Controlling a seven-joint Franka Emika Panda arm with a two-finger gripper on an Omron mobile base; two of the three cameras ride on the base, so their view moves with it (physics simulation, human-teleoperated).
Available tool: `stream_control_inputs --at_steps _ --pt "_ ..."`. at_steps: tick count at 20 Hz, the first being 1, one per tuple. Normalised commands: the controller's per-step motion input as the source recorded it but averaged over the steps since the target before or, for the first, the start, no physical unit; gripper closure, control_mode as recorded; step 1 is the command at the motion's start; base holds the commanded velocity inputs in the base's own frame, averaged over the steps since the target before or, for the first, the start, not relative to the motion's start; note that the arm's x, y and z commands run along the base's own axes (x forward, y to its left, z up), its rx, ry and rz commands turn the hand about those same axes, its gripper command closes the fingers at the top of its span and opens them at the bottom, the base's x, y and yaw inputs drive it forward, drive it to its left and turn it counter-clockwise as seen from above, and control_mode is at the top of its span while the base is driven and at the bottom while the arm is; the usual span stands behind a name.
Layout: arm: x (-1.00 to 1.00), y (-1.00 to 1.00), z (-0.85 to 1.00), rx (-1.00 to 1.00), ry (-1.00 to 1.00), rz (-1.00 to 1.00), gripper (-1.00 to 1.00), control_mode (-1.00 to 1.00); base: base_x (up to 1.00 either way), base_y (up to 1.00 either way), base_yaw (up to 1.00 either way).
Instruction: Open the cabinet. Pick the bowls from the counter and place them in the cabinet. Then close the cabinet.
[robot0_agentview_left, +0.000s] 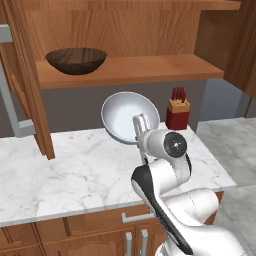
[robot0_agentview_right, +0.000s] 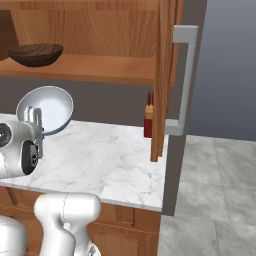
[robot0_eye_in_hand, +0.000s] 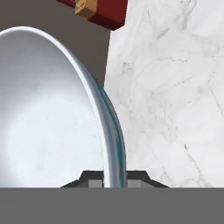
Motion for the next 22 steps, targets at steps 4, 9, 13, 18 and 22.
stream_control_inputs --at_steps 4,9,13,18,22 --pt "-0.64 -0.59 0.26 0.01 0.0 -0.19 1.0 -1.0 0.0 0.0 0.0" --pt "-0.51 -0.46 0.52 0.0 -0.03 -0.1 1.0 -1.0 0.0 0.0 0.0" --pt "-0.08 -0.42 0.26 0.05 0.0 -0.01 1.0 -1.0 0.0 0.0 0.0" --pt "0.0 -0.24 0.19 0.01 0.01 0.02 1.0 -1.0 0.0 0.0 0.0" --pt "0.02 -0.1 0.26 0.0 -0.1 0.05 1.0 -1.0 0.0 0.0 0.0"
